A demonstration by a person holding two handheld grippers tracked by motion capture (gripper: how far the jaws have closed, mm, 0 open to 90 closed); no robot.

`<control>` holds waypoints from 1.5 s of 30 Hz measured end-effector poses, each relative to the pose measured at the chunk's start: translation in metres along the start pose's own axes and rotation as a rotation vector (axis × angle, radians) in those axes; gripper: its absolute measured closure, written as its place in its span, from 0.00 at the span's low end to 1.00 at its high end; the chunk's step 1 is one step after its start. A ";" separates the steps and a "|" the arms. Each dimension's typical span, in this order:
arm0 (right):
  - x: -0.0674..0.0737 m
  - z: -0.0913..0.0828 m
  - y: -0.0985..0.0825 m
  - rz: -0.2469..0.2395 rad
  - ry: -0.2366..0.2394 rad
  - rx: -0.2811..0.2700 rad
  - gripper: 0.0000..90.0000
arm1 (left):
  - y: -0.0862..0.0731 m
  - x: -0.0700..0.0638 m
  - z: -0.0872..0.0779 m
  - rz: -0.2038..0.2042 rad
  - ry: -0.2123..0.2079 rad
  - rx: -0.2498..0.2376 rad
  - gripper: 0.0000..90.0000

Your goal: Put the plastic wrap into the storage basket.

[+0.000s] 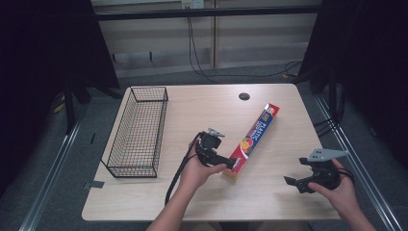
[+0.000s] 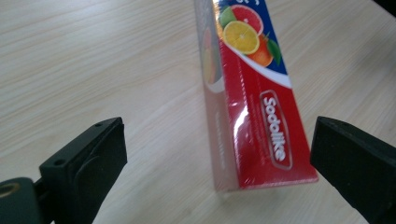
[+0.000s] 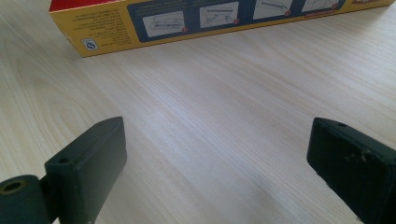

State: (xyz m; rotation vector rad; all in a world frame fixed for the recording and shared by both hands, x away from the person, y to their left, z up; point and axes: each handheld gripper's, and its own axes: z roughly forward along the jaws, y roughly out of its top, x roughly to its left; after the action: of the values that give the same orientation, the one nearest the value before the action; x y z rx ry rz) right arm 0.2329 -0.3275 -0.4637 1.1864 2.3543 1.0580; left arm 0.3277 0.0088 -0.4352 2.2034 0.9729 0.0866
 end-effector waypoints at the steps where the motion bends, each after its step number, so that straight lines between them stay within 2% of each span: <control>1: 0.000 0.000 0.000 0.000 -0.001 -0.003 0.06 | 0.004 -0.002 0.004 0.000 -0.009 0.005 0.03; 3: -0.001 -0.001 0.000 0.002 0.000 -0.004 0.06 | 0.006 -0.003 0.007 0.003 -0.002 0.001 0.03; 9: -0.002 -0.001 0.000 0.008 -0.004 -0.008 0.06 | 0.016 -0.007 0.021 -0.018 -0.029 0.015 0.02; 15: -0.002 -0.002 0.000 0.006 -0.002 -0.008 0.06 | 0.027 -0.012 0.032 -0.003 -0.023 0.034 0.02; 24: -0.002 -0.003 0.001 0.013 -0.002 -0.013 0.06 | 0.036 -0.017 0.048 -0.042 -0.048 0.025 0.06; 25: -0.003 -0.003 0.001 0.014 0.001 -0.016 0.06 | 0.037 -0.017 0.049 -0.024 -0.047 0.038 0.06; 29: -0.004 -0.003 0.000 0.013 -0.002 -0.016 0.06 | 0.038 -0.021 0.056 -0.019 -0.035 0.041 0.08; 36: -0.003 -0.004 0.001 0.016 0.003 -0.025 0.06 | 0.039 -0.022 0.065 -0.026 -0.004 0.083 0.18; 39: -0.003 -0.002 0.001 0.017 0.004 -0.024 0.06 | 0.038 -0.023 0.066 -0.022 0.013 0.100 0.32; 40: -0.003 -0.002 0.001 0.018 0.005 -0.022 0.06 | 0.038 -0.022 0.066 -0.012 0.010 0.114 0.37; 41: -0.003 -0.002 0.001 0.018 0.005 -0.022 0.06 | 0.037 -0.021 0.066 -0.019 -0.002 0.115 0.37; 42: -0.003 -0.002 0.001 0.017 0.004 -0.023 0.06 | 0.037 -0.021 0.066 -0.046 -0.012 0.104 0.38; 45: -0.002 -0.002 0.002 0.012 0.008 -0.029 0.06 | 0.037 -0.021 0.064 -0.025 -0.006 0.119 0.41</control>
State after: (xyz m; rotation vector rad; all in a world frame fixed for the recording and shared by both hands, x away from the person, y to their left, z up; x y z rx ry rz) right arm 0.2340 -0.3291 -0.4611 1.1896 2.3319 1.0990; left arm 0.3565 -0.0595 -0.4545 2.2976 1.0258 0.0108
